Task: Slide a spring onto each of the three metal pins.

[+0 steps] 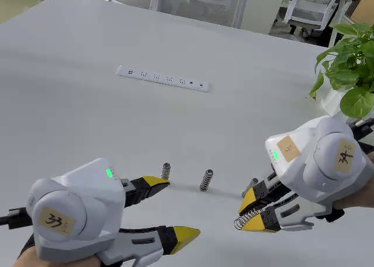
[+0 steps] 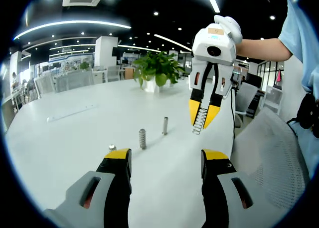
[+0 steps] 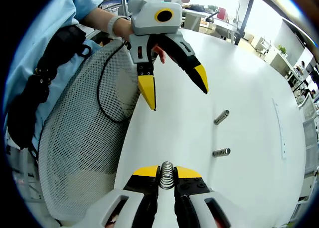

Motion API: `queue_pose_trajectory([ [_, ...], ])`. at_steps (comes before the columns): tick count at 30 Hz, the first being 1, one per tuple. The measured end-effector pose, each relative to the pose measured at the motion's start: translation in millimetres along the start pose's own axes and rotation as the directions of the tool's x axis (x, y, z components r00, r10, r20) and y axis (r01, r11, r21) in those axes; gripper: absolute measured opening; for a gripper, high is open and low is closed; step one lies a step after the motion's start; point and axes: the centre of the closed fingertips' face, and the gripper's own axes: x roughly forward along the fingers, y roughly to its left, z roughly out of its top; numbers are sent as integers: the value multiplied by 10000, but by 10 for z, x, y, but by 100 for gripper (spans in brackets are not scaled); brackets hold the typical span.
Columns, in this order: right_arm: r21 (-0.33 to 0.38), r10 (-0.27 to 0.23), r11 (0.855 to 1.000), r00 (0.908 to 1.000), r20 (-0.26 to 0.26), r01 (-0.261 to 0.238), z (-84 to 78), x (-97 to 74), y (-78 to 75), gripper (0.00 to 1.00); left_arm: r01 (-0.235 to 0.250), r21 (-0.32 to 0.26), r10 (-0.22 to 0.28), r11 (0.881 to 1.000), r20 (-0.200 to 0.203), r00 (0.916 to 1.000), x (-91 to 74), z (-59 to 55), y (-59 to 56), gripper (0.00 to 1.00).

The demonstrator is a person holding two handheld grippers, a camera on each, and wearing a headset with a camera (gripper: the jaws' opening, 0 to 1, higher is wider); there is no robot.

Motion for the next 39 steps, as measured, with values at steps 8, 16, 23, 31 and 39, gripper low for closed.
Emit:
queue_pose_trajectory([
  [8, -241, -281, 9994, 9974, -667, 265, -210, -38, -145, 7, -1057, -389, 1044, 9936, -351, 9939, -76, -117, 152, 69],
  [16, -346, -457, 9985, 9937, -1023, 424, -334, -138, -310, 7, -1544, -691, 1498, 9856, -676, 9864, -93, -265, 196, 84],
  [23, -416, -669, 9972, 9880, -1395, 617, -454, -232, -492, 7, -1915, -863, 1851, 9777, -768, 9797, -110, -296, 250, 96],
  [31, -556, -963, 9946, 9793, -1779, 877, -525, -271, -729, 7, -2000, -1086, 1889, 9738, -1044, 9764, -117, -370, 250, 99],
  [39, -817, -832, 9945, 9688, -2333, 658, -598, -201, -846, 7, -1946, -1051, 1819, 9752, -1188, 9761, -104, -402, 228, 99],
])
